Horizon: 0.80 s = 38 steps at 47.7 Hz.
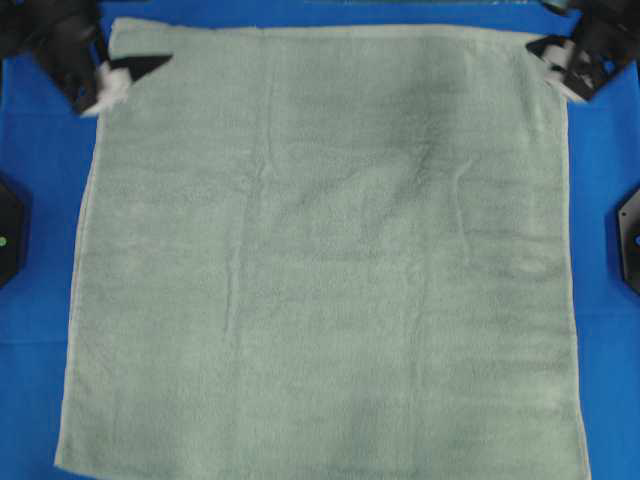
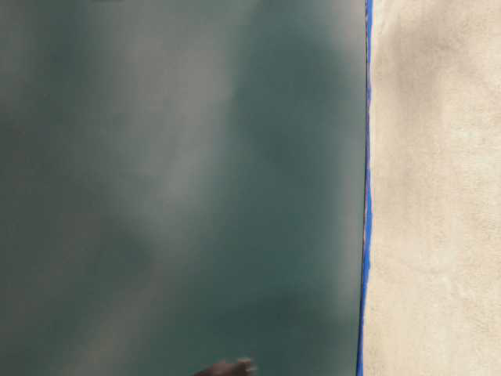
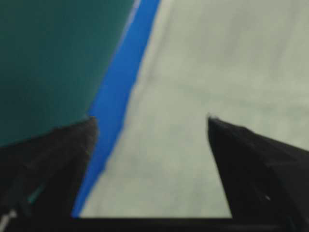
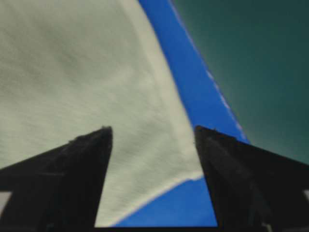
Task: Fold a bath towel.
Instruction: 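Move both grippers to the far corners of the green towel and grasp them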
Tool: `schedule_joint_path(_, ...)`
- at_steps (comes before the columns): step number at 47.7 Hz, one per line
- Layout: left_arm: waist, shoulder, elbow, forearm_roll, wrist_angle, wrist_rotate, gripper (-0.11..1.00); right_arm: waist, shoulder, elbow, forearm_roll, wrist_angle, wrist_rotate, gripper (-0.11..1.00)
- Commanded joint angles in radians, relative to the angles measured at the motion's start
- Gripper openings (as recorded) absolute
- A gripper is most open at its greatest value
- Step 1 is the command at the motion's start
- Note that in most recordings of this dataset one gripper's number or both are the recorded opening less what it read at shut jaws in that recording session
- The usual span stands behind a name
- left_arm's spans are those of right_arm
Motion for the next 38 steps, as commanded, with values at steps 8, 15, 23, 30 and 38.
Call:
schedule_joint_path(8, 0.091, 0.255, -0.048, 0.003, -0.075, 0.054, 0.87, -0.072, 0.27, -0.071, -0.015, -0.066, -0.037, 0.62)
schedule_joint_path(15, 0.144, 0.408, -0.051, 0.003, -0.173, 0.104, 0.88, -0.12, 0.408, -0.077, -0.014, -0.16, -0.058, 0.62)
schedule_joint_path(23, 0.204, 0.532, -0.072, 0.003, -0.236, 0.144, 0.88, -0.181, 0.474, -0.077, -0.017, -0.249, -0.064, 0.62)
schedule_joint_path(30, 0.239, 0.6, -0.087, 0.003, -0.247, 0.146, 0.88, -0.202, 0.505, -0.069, -0.017, -0.273, -0.069, 0.62)
schedule_joint_path(38, 0.219, 0.621, -0.081, 0.0, -0.233, 0.132, 0.85, -0.204, 0.525, -0.046, -0.014, -0.276, -0.069, 0.61)
